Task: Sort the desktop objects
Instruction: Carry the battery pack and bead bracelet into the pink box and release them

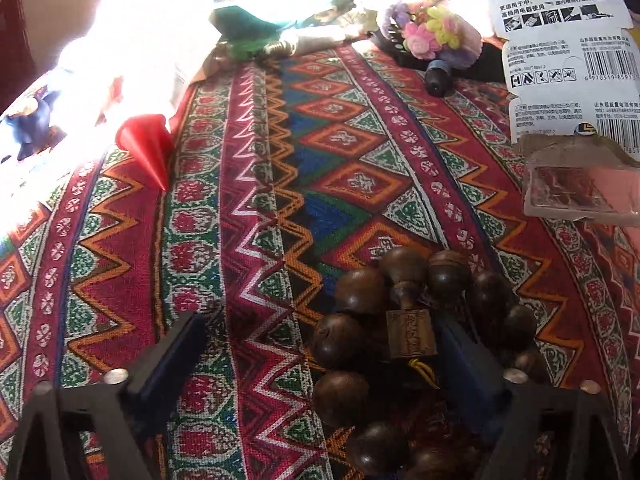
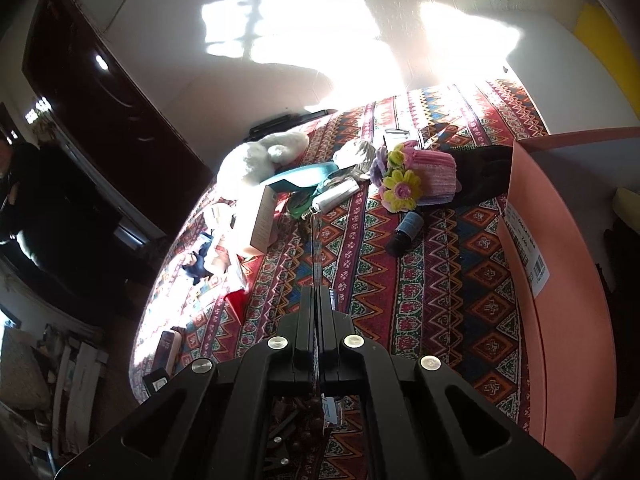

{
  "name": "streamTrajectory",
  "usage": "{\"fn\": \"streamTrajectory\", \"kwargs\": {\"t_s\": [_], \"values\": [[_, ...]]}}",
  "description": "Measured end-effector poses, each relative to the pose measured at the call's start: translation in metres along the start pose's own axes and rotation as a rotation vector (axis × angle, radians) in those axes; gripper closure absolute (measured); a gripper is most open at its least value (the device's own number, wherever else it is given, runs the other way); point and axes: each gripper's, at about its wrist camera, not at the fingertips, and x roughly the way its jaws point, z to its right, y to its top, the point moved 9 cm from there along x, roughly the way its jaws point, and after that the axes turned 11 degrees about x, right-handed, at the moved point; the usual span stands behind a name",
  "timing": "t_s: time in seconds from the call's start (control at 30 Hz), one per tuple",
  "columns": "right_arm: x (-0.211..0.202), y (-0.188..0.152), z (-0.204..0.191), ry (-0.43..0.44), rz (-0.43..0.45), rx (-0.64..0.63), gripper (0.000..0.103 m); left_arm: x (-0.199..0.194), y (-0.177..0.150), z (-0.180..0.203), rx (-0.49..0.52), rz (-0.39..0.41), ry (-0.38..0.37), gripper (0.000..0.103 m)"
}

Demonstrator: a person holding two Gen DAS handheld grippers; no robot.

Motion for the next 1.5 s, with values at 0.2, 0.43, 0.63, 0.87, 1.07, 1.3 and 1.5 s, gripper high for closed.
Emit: {"fn": "streamTrajectory", "kwargs": {"t_s": [0.2,0.43,0.63,0.87,1.07,1.3,1.5], "values": [[-0.018,0.007,0.01,-0.006,0.043,0.004,0.103,-0.03,0.007,0.014,-0.08,0.081,-0.1,0.087],[-0.062,0.028,0.019,-0.004,0.153,0.011,0.103,-0.103,0.067,0.043,-0.027,0.246,-0.142,0.087],[-0.124,0.047,0.024,-0.017,0.311,-0.001,0.103,-0.157,0.136,0.082,0.061,0.405,-0.166,0.086],[-0.203,0.067,0.041,-0.068,0.509,-0.01,0.103,-0.198,0.218,0.154,0.15,0.536,-0.284,0.086],[-0.256,0.077,0.077,-0.145,0.632,0.025,0.103,-0.206,0.263,0.246,0.261,0.573,-0.387,0.086],[-0.291,0.083,0.136,-0.278,0.687,0.084,0.103,-0.168,0.283,0.322,0.325,0.503,-0.469,0.086],[-0.287,0.085,0.187,-0.365,0.642,0.165,0.096,-0.132,0.284,0.335,0.304,0.437,-0.406,0.036]]}}
